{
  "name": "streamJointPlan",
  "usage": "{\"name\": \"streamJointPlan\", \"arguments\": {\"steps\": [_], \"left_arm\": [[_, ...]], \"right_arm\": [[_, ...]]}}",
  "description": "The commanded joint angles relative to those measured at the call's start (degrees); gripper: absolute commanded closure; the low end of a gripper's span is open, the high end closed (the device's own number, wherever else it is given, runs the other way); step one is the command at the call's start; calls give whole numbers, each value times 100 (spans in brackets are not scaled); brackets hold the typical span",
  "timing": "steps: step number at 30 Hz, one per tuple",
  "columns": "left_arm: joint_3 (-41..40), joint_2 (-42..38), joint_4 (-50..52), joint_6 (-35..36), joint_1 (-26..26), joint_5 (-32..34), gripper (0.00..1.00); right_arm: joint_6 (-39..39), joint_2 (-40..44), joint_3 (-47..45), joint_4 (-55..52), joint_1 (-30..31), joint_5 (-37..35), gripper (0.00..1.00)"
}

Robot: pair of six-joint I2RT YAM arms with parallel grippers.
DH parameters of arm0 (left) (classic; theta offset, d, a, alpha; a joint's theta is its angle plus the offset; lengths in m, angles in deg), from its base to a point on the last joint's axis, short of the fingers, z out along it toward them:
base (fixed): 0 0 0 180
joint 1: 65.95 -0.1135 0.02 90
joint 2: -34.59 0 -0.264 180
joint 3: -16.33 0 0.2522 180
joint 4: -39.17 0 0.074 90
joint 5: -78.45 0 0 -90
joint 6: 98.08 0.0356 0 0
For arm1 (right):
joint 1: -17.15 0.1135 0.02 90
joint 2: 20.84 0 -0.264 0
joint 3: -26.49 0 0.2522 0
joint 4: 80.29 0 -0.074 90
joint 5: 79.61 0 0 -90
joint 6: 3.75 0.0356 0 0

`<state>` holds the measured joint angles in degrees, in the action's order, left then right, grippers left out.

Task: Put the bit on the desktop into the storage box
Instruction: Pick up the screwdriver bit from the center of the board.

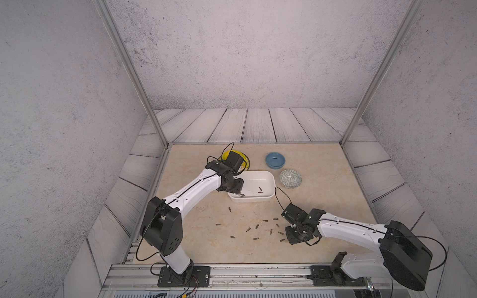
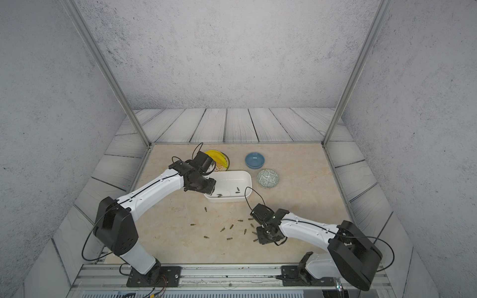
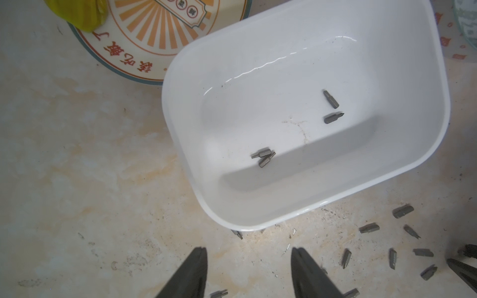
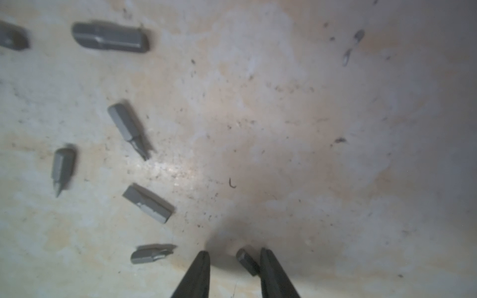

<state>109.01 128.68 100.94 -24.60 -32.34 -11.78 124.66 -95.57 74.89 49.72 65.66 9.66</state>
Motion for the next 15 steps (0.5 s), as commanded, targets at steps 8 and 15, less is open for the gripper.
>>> {"name": "streamJointPlan", "arguments": {"steps": [8,15], "left_arm": [[-527,-698,146,-141,-133,66,42],[-985,-1211,161,-268,-144,-96,42]], "right_arm": [[158,-154,-63,-143,91,-223,73],[210,-273,-53,-148,128,-287,89]]}}
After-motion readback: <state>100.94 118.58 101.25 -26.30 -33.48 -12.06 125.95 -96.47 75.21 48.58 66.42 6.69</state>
